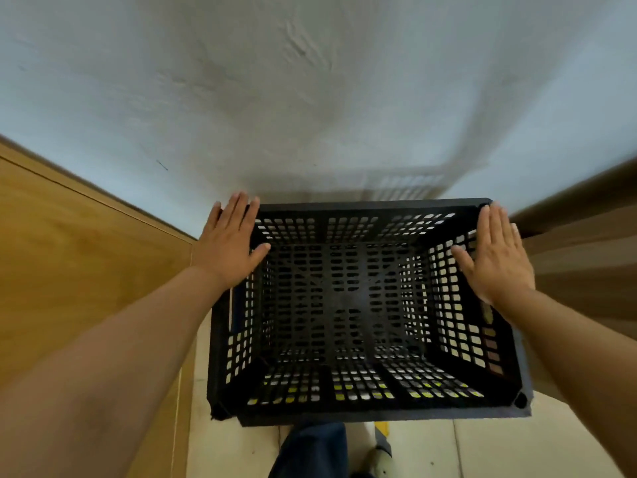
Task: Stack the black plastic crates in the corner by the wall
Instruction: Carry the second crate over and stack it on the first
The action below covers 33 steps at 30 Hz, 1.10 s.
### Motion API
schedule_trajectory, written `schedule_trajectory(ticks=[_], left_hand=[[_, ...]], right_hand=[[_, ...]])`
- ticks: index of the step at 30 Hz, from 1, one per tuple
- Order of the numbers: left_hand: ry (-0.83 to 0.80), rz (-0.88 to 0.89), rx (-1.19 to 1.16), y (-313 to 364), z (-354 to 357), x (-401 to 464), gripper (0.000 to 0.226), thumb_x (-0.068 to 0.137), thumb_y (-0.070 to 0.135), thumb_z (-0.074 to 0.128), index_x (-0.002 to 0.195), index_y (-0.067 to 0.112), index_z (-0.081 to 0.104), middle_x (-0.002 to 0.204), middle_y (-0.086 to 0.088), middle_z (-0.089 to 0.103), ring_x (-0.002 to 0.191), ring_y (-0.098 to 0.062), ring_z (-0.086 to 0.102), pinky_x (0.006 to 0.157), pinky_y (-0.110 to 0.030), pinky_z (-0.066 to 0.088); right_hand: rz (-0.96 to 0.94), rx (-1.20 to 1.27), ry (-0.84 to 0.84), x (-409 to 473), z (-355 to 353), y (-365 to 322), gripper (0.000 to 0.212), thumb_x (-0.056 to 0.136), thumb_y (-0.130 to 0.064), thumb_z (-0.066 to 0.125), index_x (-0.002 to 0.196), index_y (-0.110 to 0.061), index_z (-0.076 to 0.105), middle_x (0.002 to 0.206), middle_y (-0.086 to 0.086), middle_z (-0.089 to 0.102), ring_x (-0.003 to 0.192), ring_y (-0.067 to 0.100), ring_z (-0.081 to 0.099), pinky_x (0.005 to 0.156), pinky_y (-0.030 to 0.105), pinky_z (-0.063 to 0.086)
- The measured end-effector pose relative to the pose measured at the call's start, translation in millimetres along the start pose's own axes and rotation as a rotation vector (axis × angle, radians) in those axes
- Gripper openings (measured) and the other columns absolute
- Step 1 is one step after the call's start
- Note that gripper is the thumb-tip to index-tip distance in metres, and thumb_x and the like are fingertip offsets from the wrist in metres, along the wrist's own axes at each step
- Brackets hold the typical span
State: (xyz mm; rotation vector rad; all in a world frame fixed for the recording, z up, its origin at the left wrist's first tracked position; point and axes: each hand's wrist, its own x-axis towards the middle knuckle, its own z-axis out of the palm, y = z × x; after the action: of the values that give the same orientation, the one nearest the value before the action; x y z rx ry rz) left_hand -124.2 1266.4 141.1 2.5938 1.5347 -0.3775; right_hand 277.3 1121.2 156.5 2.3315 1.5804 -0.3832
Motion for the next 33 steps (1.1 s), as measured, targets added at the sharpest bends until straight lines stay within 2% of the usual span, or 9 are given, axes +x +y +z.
schedule_trajectory(ticks=[7, 10, 12, 16, 19, 23, 27, 30, 33], left_hand=[[0.047, 0.016, 0.081, -1.4, 6.2, 7.4, 0.083, 0.085, 0.064, 0.009, 0.147, 0.013, -0.01, 0.156, -0.008, -0.012, 0.14, -0.014, -0.025, 0.116, -0.04, -0.012], [0.071, 0.026, 0.078, 5.4, 4.2, 8.5, 0.083, 0.086, 0.063, 0.014, 0.149, 0.011, -0.003, 0.157, -0.011, -0.003, 0.142, -0.017, -0.018, 0.117, -0.044, -0.006], [0.067, 0.112, 0.059, 25.4, 1.6, 13.7, 0.082, 0.087, 0.061, 0.019, 0.149, 0.011, 0.0, 0.157, -0.011, -0.001, 0.143, -0.016, -0.018, 0.117, -0.046, -0.003], [-0.009, 0.294, -0.005, 102.4, -14.9, 38.4, 0.083, 0.09, 0.061, 0.027, 0.145, 0.017, -0.018, 0.155, -0.005, -0.02, 0.141, -0.018, -0.027, 0.114, -0.052, -0.012], [-0.043, 0.237, -0.037, 145.1, -23.5, 51.4, 0.085, 0.089, 0.062, 0.028, 0.142, 0.022, -0.025, 0.148, -0.001, -0.033, 0.137, -0.021, -0.032, 0.109, -0.059, -0.021], [-0.068, 0.219, -0.015, 152.0, -24.5, 54.1, 0.095, 0.085, 0.059, 0.041, 0.138, 0.024, -0.031, 0.146, -0.002, -0.036, 0.136, -0.027, -0.034, 0.104, -0.063, -0.021], [-0.192, 0.22, -0.054, 153.5, -41.3, 52.0, 0.099, 0.086, 0.05, 0.049, 0.137, 0.026, -0.033, 0.146, -0.001, -0.038, 0.136, -0.027, -0.035, 0.108, -0.063, -0.016], [-0.292, 0.151, -0.165, 164.9, -67.0, 47.3, 0.086, 0.09, 0.045, 0.047, 0.148, 0.027, -0.014, 0.157, -0.004, -0.021, 0.144, -0.028, -0.02, 0.113, -0.056, -0.009], [-0.274, 0.149, -0.353, 189.9, -98.6, 31.8, 0.067, 0.094, 0.04, 0.045, 0.151, 0.025, 0.011, 0.16, -0.007, 0.006, 0.146, -0.026, 0.007, 0.116, -0.043, 0.012]], right_hand=[[0.013, -0.015, 0.025, 9.0, 0.9, -2.3, 0.079, 0.093, -0.057, 0.019, 0.143, -0.012, -0.022, 0.15, 0.005, -0.027, 0.142, 0.019, -0.022, 0.119, 0.037, -0.005], [0.042, -0.024, 0.033, 9.8, 0.3, -4.4, 0.077, 0.093, -0.058, 0.015, 0.143, -0.012, -0.022, 0.151, 0.004, -0.025, 0.142, 0.017, -0.023, 0.119, 0.04, -0.006], [0.08, -0.008, 0.041, 9.6, -2.6, -12.4, 0.077, 0.09, -0.06, 0.009, 0.143, -0.012, -0.021, 0.151, 0.004, -0.025, 0.141, 0.017, -0.024, 0.117, 0.042, -0.012], [-0.089, -0.023, 0.102, 12.0, -7.9, -55.9, 0.08, 0.088, -0.063, 0.009, 0.147, -0.017, -0.016, 0.156, 0.006, -0.018, 0.144, 0.025, -0.019, 0.115, 0.046, -0.013], [-0.188, 0.026, 0.071, 16.0, -11.4, -91.4, 0.075, 0.089, -0.063, 0.014, 0.147, -0.026, -0.017, 0.156, 0.005, -0.018, 0.143, 0.027, -0.022, 0.116, 0.049, -0.009], [-0.179, 0.04, -0.006, 15.6, -22.6, -95.9, 0.077, 0.092, -0.058, 0.027, 0.146, -0.032, -0.02, 0.157, 0.003, -0.02, 0.142, 0.028, -0.025, 0.116, 0.052, -0.008], [-0.163, 0.039, -0.063, 5.1, -45.0, -91.9, 0.082, 0.092, -0.048, 0.04, 0.149, -0.026, -0.015, 0.159, 0.007, -0.012, 0.145, 0.027, -0.017, 0.115, 0.055, -0.007], [-0.019, 0.18, -0.02, -23.5, -60.0, -83.5, 0.079, 0.093, -0.04, 0.043, 0.151, -0.018, -0.006, 0.16, 0.01, 0.003, 0.147, 0.026, -0.001, 0.118, 0.05, -0.002], [0.089, 0.248, -0.003, -62.1, -70.2, -61.9, 0.076, 0.093, -0.037, 0.044, 0.151, -0.015, 0.001, 0.159, 0.009, 0.011, 0.147, 0.024, 0.007, 0.119, 0.047, 0.002]])
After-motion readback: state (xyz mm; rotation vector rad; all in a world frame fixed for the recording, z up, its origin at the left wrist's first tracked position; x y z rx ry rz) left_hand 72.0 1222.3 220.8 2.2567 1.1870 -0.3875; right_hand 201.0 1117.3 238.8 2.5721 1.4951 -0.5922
